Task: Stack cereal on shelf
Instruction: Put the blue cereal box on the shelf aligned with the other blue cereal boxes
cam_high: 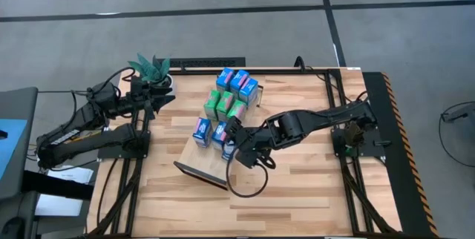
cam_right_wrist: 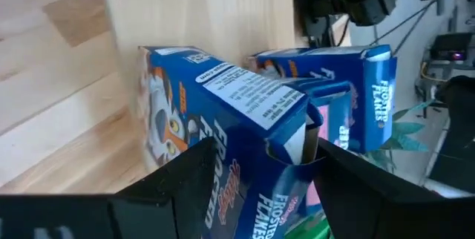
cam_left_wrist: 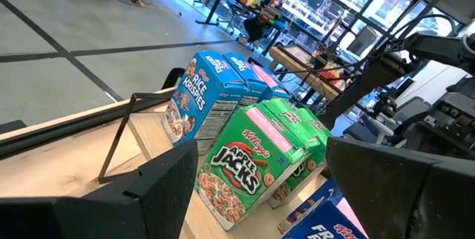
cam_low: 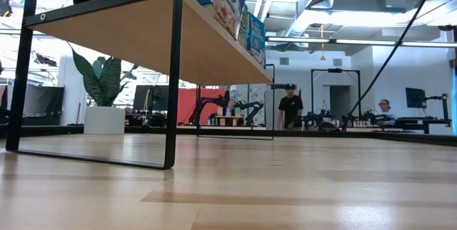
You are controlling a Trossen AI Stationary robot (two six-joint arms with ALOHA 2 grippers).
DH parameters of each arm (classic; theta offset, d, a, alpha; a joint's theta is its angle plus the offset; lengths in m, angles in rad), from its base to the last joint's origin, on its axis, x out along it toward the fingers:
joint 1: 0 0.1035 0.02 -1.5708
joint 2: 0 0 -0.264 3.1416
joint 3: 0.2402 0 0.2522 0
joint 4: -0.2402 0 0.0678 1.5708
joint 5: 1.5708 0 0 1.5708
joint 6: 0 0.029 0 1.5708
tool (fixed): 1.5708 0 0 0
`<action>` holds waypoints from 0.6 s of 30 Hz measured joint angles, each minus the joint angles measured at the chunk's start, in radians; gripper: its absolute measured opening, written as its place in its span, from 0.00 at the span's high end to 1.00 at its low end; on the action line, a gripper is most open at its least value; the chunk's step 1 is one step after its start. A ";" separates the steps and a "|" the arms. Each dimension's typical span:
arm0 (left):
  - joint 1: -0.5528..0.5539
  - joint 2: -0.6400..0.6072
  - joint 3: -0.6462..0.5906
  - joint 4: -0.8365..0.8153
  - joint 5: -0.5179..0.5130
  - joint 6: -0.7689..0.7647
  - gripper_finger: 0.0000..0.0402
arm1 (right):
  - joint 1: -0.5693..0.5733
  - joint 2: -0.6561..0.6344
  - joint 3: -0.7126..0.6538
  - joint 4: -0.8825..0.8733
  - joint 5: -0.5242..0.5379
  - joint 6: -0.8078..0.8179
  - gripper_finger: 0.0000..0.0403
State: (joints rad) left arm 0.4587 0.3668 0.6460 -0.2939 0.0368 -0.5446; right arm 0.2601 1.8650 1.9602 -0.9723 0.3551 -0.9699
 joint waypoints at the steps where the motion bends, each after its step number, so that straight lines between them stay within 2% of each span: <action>1: 0.000 0.000 0.000 0.000 0.000 0.000 0.29 | 0.001 0.008 0.002 0.003 0.010 -0.004 0.40; 12: 0.000 0.000 0.000 0.001 -0.005 -0.001 0.29 | 0.032 0.021 -0.003 -0.004 0.132 -0.034 0.40; 18: 0.000 0.000 0.000 0.004 -0.026 -0.002 0.29 | 0.025 0.020 -0.003 -0.001 0.141 -0.034 0.40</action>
State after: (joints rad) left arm 0.4591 0.3664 0.6456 -0.2904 0.0113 -0.5461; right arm 0.2852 1.8854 1.9575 -0.9730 0.4961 -1.0039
